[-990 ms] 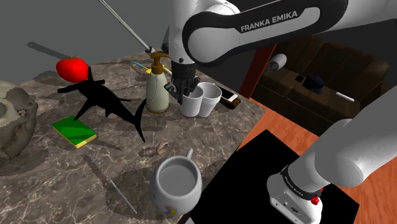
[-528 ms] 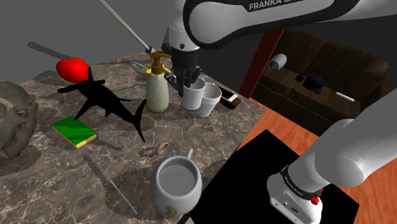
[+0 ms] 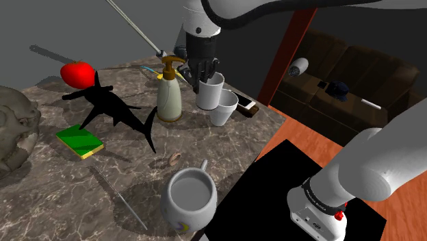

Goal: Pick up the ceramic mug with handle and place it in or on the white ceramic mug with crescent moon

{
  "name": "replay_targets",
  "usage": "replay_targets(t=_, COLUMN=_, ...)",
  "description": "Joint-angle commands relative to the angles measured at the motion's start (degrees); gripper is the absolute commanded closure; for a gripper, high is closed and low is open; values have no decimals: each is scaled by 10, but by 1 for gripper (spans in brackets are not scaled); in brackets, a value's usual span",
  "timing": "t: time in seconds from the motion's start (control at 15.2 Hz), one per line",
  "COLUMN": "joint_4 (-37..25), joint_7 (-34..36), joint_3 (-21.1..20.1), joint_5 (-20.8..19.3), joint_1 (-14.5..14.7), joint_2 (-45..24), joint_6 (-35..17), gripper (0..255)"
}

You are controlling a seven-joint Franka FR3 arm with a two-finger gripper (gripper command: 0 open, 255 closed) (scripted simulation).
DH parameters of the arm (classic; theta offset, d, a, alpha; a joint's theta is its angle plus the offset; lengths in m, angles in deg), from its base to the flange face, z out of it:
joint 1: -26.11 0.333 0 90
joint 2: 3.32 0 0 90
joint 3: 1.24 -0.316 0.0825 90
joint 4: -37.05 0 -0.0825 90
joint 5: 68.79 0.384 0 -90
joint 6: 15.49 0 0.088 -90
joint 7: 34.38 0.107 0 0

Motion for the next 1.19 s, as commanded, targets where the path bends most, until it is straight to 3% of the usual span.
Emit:
replay_targets(t=0.0, joint_4=-12, joint_7=-1, joint_3=1, joint_5=0, joint_1=0, joint_2=0, joint_6=12, gripper=255)
replay_targets(t=0.53, joint_4=19, joint_7=82, joint_3=-51, joint_5=39, joint_1=46, joint_2=57, joint_6=33, gripper=255)
replay_targets(t=1.12, joint_4=5, joint_7=195, joint_3=-123, joint_5=70, joint_1=95, joint_2=77, joint_6=61, gripper=255)
